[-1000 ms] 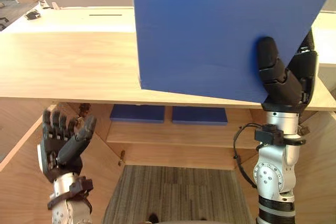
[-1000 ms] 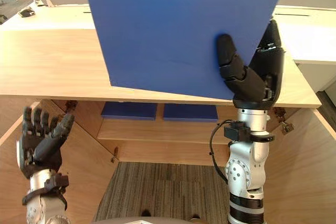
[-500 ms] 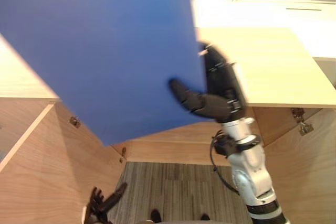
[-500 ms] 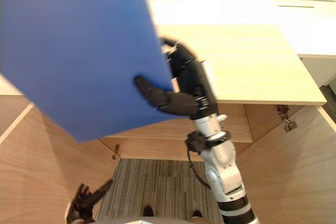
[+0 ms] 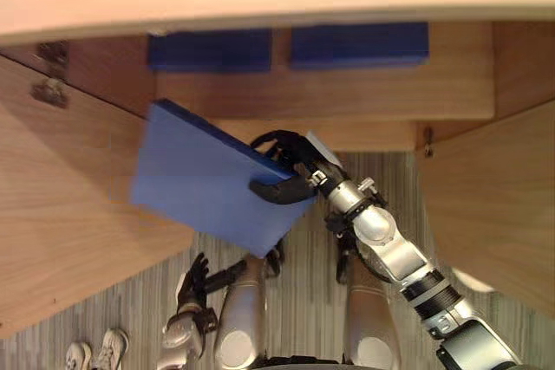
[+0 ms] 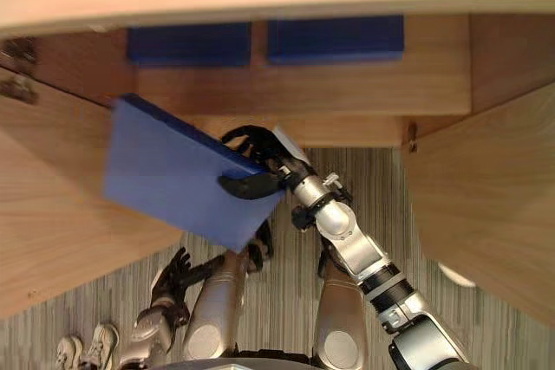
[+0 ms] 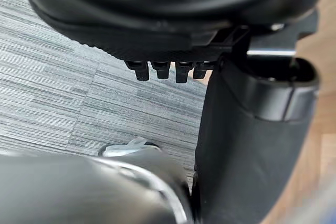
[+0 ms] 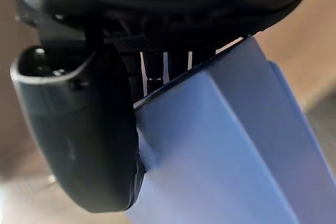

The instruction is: Walk over to the cabinet, pick up the folder, carry it to the office cabinet, place the folder inside the office cabinet, then close the office cabinet door

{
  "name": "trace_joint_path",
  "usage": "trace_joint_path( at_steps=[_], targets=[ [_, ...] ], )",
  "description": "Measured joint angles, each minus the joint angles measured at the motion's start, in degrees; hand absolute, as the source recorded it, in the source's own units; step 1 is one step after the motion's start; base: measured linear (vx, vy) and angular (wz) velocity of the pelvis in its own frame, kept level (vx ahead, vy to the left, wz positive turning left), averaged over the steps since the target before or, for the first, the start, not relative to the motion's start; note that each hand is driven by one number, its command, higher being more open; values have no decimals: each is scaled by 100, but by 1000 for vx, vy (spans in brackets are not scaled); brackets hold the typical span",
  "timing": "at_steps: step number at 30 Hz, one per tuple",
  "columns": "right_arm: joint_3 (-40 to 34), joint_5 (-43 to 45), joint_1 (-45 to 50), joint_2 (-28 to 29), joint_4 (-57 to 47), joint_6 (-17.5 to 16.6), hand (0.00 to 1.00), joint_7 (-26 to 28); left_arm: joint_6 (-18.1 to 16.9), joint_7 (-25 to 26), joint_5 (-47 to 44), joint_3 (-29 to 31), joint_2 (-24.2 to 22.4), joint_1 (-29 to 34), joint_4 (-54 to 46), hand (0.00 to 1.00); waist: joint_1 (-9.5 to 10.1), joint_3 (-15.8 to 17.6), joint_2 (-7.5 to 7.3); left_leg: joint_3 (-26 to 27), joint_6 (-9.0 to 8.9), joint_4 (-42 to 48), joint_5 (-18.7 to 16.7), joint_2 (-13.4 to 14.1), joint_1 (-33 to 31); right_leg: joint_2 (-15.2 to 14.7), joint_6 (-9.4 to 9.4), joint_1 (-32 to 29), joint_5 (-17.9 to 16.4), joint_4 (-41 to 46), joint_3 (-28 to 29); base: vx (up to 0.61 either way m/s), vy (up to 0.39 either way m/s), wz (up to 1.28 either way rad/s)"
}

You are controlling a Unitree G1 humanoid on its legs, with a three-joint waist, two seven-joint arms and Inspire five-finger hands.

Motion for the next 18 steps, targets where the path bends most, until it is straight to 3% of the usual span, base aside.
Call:
trace_joint_path(
  at_steps=[5, 10, 18],
  targets=[
    [-678, 413, -34, 488, -383, -1, 0, -436, -29, 41, -6, -61, -175, -121, -577, 100, 39, 62, 2, -26, -55, 637, -257, 153, -652, 6, -51, -717, -314, 738, 21, -99, -41, -3],
    [-1586, 1774, -700, 1045, -553, -256, 0, -924, -34, 115, -113, -48, -330, -211, -1177, 100, 215, 64, -1, -171, -40, 1083, -261, 309, -1383, 66, -150, -1410, -416, 1214, -65, -30, -53, 0],
    [-2904, 3360, -1592, 1254, -176, -627, 0, -1969, -27, 385, -337, -49, -464, -264, -1565, 100, 347, 116, -12, -248, -57, 1213, -272, 340, -1620, 69, -167, -1602, -462, 1333, -126, 0, -9, 2]
  ],
)
